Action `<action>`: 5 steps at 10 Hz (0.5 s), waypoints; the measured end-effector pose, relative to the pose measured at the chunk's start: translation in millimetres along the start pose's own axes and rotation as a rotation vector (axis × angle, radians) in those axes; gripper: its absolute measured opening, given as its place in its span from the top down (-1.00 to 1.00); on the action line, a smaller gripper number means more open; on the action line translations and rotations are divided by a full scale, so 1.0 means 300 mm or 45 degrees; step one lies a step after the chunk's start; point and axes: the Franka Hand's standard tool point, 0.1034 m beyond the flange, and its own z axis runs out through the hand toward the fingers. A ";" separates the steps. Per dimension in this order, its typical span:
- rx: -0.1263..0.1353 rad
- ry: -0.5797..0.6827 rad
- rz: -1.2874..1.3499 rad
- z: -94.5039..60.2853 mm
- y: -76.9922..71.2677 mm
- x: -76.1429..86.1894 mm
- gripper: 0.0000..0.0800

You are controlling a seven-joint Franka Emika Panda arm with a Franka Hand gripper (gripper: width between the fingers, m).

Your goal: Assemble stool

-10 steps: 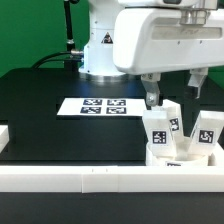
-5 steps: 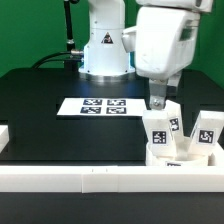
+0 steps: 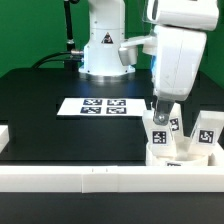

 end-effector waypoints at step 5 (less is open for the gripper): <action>-0.001 -0.001 0.041 0.003 0.000 0.006 -0.62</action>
Offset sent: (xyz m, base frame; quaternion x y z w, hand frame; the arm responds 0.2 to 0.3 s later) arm 0.0048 0.0086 -0.0062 0.0170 0.0091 -0.0003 0.9998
